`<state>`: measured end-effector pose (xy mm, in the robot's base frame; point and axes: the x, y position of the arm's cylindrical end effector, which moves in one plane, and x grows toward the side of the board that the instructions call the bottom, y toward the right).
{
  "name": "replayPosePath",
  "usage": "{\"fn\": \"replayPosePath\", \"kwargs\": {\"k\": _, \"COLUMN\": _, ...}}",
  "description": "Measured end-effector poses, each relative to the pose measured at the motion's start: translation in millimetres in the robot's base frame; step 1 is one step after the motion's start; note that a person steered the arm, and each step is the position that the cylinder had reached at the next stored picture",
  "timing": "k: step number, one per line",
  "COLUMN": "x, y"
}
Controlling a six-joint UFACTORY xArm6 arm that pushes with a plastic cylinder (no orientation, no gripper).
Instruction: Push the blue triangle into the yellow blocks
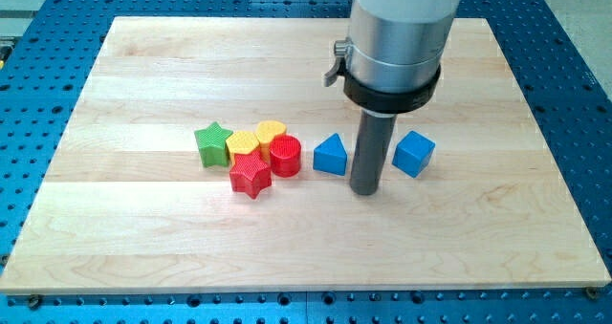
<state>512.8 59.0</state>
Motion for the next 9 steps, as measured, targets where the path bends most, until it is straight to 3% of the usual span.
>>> {"fn": "replayPosePath", "kwargs": {"k": 1, "x": -9, "y": -19}}
{"fn": "replayPosePath", "kwargs": {"k": 4, "x": -96, "y": -19}}
{"fn": "replayPosePath", "kwargs": {"k": 5, "x": -101, "y": -83}}
{"fn": "replayPosePath", "kwargs": {"k": 6, "x": -104, "y": -100}}
{"fn": "replayPosePath", "kwargs": {"k": 7, "x": -137, "y": -114}}
{"fn": "replayPosePath", "kwargs": {"k": 8, "x": -124, "y": -156}}
{"fn": "replayPosePath", "kwargs": {"k": 9, "x": -105, "y": -150}}
